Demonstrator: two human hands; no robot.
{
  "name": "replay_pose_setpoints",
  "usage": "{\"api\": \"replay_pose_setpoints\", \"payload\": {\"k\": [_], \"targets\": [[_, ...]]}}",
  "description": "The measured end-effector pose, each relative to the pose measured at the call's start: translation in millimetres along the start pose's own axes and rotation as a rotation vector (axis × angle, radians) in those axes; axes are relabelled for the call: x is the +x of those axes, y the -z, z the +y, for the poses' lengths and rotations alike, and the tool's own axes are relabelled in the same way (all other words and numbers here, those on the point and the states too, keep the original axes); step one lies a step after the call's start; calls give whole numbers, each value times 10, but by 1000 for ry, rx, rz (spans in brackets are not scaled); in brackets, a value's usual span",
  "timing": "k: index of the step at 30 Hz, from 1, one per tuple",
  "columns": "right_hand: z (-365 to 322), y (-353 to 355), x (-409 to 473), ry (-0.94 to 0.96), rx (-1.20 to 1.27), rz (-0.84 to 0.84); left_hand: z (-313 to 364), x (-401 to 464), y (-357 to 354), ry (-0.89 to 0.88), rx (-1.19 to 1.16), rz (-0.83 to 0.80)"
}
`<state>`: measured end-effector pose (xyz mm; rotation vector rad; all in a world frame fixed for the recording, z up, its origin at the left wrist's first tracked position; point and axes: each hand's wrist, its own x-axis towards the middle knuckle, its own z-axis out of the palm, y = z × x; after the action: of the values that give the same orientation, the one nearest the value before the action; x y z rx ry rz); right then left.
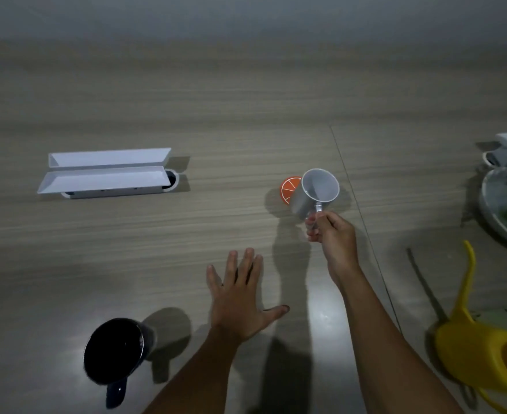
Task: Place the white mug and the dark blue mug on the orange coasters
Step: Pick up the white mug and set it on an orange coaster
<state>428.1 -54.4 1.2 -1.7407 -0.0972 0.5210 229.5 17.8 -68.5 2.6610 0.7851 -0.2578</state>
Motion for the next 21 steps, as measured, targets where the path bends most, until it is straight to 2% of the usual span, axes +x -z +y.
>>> {"api": "replay_pose_setpoints", "payload": {"k": [10, 21], "targets": [[19, -171, 512, -1, 28, 9, -4, 57, -27, 29, -3, 9], [127, -243, 658, -38, 13, 26, -8, 75, -25, 35, -21, 15]]}}
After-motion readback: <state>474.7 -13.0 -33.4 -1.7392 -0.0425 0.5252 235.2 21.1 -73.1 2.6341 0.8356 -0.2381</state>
